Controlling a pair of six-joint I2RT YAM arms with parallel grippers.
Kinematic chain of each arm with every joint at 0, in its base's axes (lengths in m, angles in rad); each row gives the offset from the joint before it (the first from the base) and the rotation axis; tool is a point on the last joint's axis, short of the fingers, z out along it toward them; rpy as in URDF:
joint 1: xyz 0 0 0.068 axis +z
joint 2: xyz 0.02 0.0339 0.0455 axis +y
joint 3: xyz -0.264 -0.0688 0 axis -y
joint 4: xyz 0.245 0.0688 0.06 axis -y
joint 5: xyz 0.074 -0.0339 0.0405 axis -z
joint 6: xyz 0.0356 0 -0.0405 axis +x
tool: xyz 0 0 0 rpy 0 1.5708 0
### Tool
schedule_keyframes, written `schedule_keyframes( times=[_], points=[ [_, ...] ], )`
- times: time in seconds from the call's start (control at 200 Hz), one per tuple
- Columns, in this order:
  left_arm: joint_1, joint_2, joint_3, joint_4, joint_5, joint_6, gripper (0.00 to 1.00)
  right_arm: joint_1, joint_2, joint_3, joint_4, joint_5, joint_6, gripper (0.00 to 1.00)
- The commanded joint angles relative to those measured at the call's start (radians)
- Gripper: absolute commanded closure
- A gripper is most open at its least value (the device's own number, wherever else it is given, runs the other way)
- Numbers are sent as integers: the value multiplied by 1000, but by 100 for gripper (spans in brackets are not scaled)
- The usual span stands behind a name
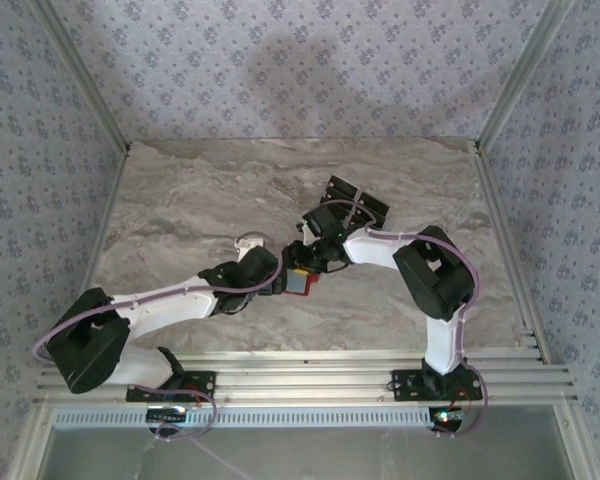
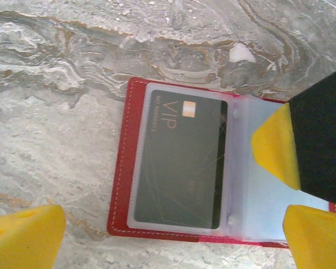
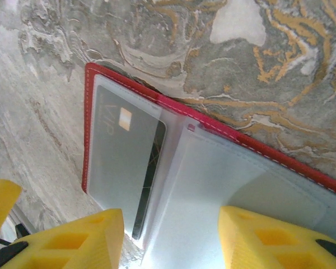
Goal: Put the credit cards into the card holder
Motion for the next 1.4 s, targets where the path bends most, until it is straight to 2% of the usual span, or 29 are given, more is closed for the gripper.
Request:
schedule_keyframes(
  times=[0.0, 0.255, 0.635, 1.154, 1.394],
  points=[
    [5, -21, -17, -24, -30, 0, 0, 7, -3, 15, -35, 3, 10, 50],
    [34, -8, -14, -42, -40, -5, 0, 42, -127, -33, -131, 100, -2, 51],
    [99, 26, 2, -74, -42, 5, 0, 123, -165, -117, -140, 171, 47, 52],
    [123, 45, 3, -71, -38, 17, 0, 119, -173, -160, -128, 182, 51, 52],
    [123, 55, 9, -57, -16, 23, 0, 68, -154, -160, -129, 179, 30, 52]
  ],
)
